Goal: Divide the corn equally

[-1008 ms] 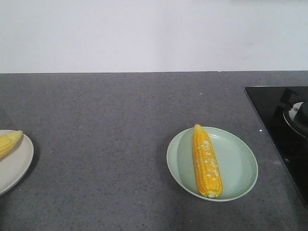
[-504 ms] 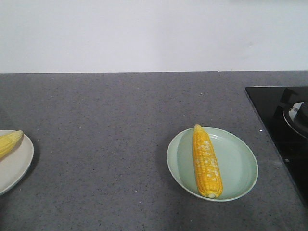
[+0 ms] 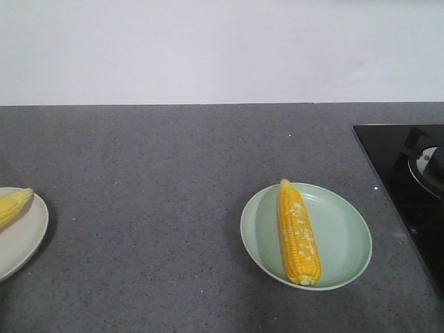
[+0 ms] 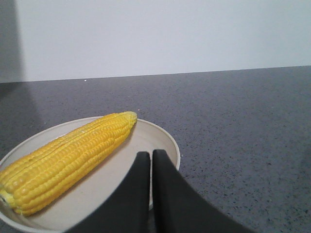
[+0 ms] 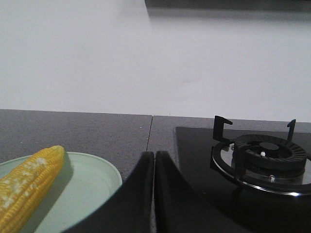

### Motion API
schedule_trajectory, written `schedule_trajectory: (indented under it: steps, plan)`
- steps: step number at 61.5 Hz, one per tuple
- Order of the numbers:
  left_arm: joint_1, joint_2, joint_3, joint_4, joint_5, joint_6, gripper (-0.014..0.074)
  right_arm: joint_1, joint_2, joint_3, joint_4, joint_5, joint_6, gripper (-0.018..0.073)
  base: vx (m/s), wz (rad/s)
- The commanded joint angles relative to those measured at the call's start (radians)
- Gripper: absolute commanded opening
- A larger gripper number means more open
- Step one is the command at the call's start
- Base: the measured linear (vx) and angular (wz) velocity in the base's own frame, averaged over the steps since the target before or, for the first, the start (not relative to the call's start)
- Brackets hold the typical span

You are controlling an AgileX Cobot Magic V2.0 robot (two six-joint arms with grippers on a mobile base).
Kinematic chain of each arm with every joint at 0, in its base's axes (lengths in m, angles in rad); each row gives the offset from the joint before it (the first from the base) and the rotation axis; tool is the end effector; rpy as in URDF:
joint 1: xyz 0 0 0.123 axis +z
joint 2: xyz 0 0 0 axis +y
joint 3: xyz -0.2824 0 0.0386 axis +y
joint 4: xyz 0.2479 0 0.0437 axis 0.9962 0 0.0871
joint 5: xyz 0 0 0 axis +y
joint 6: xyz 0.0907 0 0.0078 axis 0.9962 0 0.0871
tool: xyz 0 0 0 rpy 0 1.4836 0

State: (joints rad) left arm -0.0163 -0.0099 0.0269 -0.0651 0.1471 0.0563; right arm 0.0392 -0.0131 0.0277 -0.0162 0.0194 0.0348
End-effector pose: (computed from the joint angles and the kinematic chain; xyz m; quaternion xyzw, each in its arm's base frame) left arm 0.0566 -0.0018 0.1912 0.0062 0.7336 -0.0118 0.6794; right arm 0.0565 0.0022 0.2027 -0.0070 0.6880 0.0209 0.7254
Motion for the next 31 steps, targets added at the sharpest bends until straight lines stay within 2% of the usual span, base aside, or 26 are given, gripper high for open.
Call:
schedule_trajectory:
  steps: [1, 31]
  plan:
    - [0.001, -0.017, 0.003, -0.002, -0.078, -0.011, -0.0007, -0.006, -0.004, 0.010, -0.012, -0.078, -0.004, -0.0004, 0.00, 0.00]
    - [0.001, -0.017, 0.003, -0.002, -0.078, -0.011, -0.0007, -0.006, -0.004, 0.010, -0.012, -0.078, -0.008, -0.0004, 0.00, 0.00]
